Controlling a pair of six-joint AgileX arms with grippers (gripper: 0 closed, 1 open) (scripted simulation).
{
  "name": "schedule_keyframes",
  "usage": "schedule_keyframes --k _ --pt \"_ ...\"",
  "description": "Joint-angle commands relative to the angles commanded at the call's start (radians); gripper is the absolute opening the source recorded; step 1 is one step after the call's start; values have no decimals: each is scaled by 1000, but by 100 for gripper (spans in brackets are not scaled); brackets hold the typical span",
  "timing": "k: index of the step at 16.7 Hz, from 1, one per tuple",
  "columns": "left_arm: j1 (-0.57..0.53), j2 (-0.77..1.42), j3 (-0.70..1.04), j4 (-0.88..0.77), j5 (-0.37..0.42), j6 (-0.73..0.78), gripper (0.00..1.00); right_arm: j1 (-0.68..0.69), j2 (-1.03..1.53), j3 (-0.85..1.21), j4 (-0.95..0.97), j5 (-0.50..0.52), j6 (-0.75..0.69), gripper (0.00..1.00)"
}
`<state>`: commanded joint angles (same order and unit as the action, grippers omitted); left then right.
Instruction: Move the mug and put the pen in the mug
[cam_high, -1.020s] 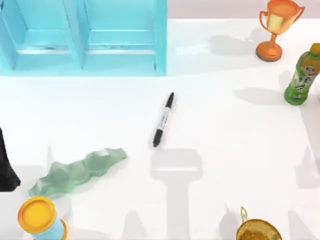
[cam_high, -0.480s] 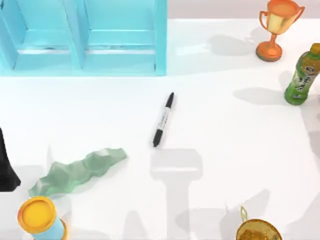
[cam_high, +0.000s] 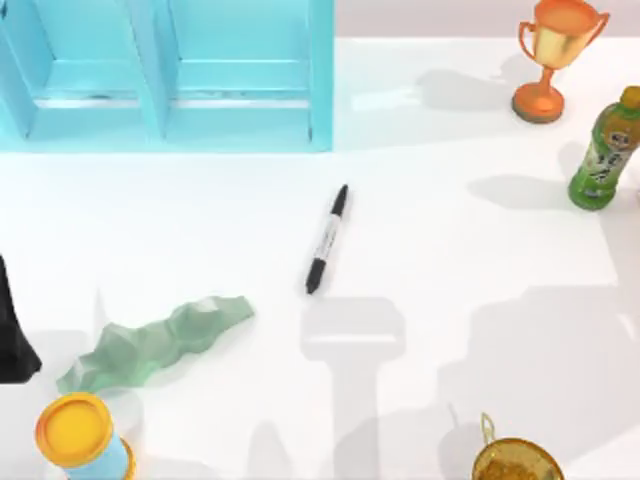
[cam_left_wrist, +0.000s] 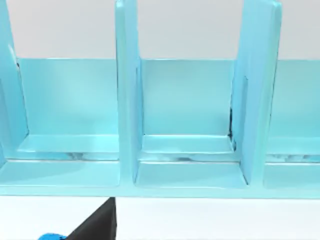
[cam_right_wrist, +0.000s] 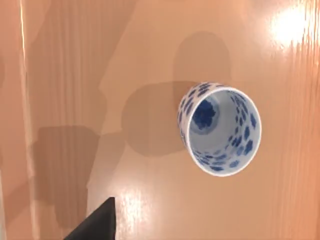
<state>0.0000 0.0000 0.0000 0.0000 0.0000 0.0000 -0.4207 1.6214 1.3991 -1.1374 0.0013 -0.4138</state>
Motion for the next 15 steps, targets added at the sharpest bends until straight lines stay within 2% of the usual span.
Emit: schedule_keyframes --k 6,12,15 --pt "0 0 0 0 0 0 100 -69 257 231 -184 1 -66 100" --pt "0 0 0 0 0 0 100 -67 264 233 -185 1 -67 100" --pt "0 0 0 0 0 0 100 -68 276 182 -124 1 -65 100"
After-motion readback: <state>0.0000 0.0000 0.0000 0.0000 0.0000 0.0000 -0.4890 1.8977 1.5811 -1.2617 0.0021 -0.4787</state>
